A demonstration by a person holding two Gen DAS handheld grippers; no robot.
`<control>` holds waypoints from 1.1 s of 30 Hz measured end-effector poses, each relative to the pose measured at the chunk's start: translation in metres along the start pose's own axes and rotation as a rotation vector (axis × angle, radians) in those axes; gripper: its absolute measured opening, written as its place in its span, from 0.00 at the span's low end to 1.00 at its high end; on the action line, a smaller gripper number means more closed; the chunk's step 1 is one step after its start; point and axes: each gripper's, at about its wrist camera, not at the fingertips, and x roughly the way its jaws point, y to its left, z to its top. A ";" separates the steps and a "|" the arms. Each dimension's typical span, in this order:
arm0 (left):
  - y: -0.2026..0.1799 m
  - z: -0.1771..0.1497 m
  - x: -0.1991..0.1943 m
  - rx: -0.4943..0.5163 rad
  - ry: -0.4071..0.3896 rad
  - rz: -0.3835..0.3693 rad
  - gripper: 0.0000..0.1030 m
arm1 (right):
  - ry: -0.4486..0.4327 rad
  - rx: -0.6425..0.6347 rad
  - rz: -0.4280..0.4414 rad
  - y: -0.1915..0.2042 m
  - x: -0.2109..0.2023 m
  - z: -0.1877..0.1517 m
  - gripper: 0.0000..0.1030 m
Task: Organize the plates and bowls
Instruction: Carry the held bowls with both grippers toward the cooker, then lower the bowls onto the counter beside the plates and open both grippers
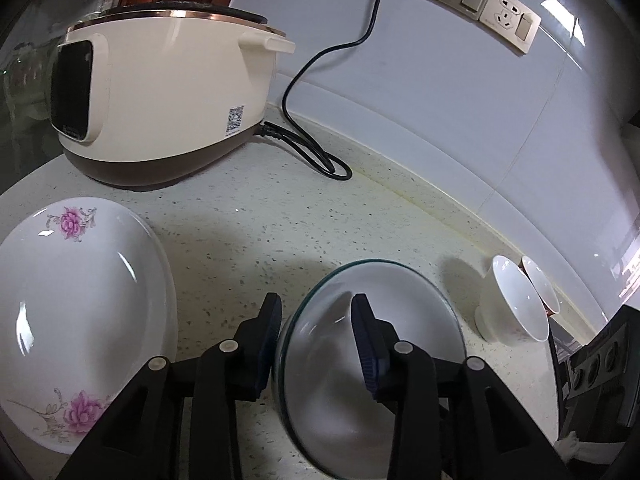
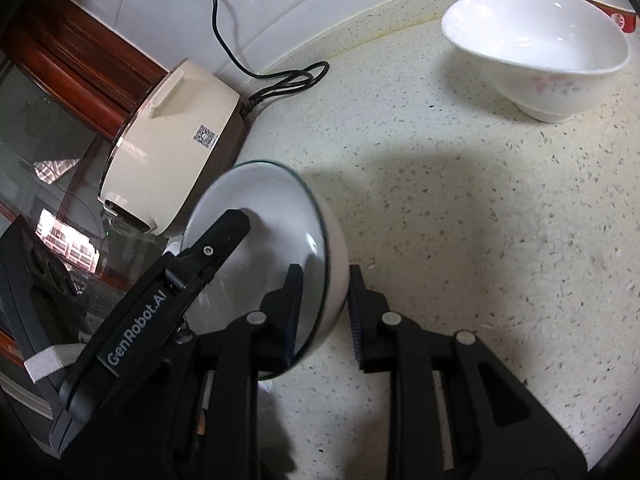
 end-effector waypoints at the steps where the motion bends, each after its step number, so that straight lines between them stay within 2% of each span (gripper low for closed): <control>1: 0.000 0.000 0.000 -0.004 0.000 -0.003 0.39 | -0.002 0.002 0.004 0.000 0.000 0.000 0.29; 3: 0.001 0.001 -0.003 -0.013 -0.023 -0.001 0.43 | -0.010 -0.005 0.011 0.001 -0.001 0.000 0.33; 5: 0.003 0.002 -0.008 -0.021 -0.051 0.001 0.57 | -0.022 -0.005 0.008 0.002 -0.003 0.000 0.47; 7: 0.002 0.003 -0.011 -0.015 -0.078 0.028 0.65 | -0.025 0.003 -0.003 0.000 -0.004 0.000 0.52; 12: -0.004 0.003 -0.016 0.017 -0.118 0.035 0.67 | -0.041 0.009 -0.012 -0.003 -0.010 0.000 0.55; 16: -0.006 0.004 -0.020 0.027 -0.146 0.044 0.74 | -0.048 0.023 -0.005 -0.005 -0.012 0.000 0.57; 33: -0.013 -0.001 -0.029 0.054 -0.192 0.029 0.81 | -0.076 0.066 0.013 -0.013 -0.025 -0.002 0.57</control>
